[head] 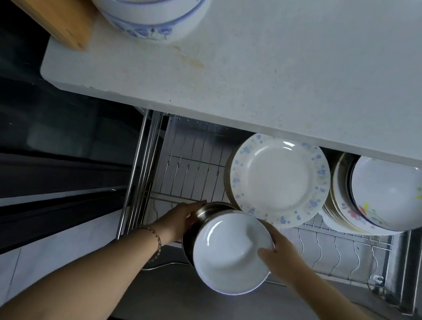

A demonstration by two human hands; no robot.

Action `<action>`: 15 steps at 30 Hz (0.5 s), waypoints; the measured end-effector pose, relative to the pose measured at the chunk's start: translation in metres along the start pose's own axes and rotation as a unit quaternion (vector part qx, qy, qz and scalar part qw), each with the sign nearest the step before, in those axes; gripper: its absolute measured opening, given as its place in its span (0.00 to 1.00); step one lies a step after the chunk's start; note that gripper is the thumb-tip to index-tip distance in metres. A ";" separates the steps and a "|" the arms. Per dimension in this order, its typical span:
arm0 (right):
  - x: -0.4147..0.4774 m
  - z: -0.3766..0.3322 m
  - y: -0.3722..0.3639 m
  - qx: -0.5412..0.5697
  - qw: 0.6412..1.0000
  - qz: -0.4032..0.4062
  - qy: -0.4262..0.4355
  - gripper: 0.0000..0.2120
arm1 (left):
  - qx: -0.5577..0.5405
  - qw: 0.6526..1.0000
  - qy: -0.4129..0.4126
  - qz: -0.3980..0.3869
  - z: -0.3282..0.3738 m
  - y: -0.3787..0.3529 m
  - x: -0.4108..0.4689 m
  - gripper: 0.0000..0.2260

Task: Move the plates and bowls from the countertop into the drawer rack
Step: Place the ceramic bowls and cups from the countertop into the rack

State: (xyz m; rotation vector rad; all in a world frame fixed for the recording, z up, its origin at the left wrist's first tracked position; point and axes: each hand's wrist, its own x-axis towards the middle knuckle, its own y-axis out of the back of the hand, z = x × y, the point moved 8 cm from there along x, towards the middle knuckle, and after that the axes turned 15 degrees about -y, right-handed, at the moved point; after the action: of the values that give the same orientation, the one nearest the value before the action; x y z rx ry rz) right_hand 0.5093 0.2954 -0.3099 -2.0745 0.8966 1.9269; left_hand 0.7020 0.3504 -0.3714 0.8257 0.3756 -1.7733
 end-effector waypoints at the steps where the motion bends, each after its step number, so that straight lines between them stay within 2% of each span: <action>1: 0.005 0.001 -0.005 -0.003 1.000 -0.003 -0.003 0.36 | -0.004 1.000 0.006 0.001 -0.003 0.000 -0.001 0.20; 3: 0.013 0.003 -0.015 -0.013 1.000 -0.001 -0.015 0.32 | -0.016 1.000 0.005 0.010 -0.005 0.003 -0.002 0.20; 8: 0.022 -0.001 -0.027 -0.052 0.997 0.055 -0.011 0.31 | -0.057 0.998 0.004 0.027 -0.014 0.002 0.003 0.18; 12: 0.018 0.003 -0.025 -0.052 0.993 0.107 -0.018 0.28 | -0.149 0.986 0.026 0.064 -0.022 -0.001 0.002 0.17; 15: 0.021 0.008 -0.029 -0.040 0.993 0.102 -0.052 0.23 | -0.243 0.961 0.062 0.116 -0.023 -0.003 0.002 0.13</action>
State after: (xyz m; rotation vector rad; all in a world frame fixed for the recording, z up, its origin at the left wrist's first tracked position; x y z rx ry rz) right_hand 0.5178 0.3163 -0.3385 -1.9694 1.0602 2.1866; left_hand 0.7073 0.3638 -0.3899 0.5983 0.7320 -1.3335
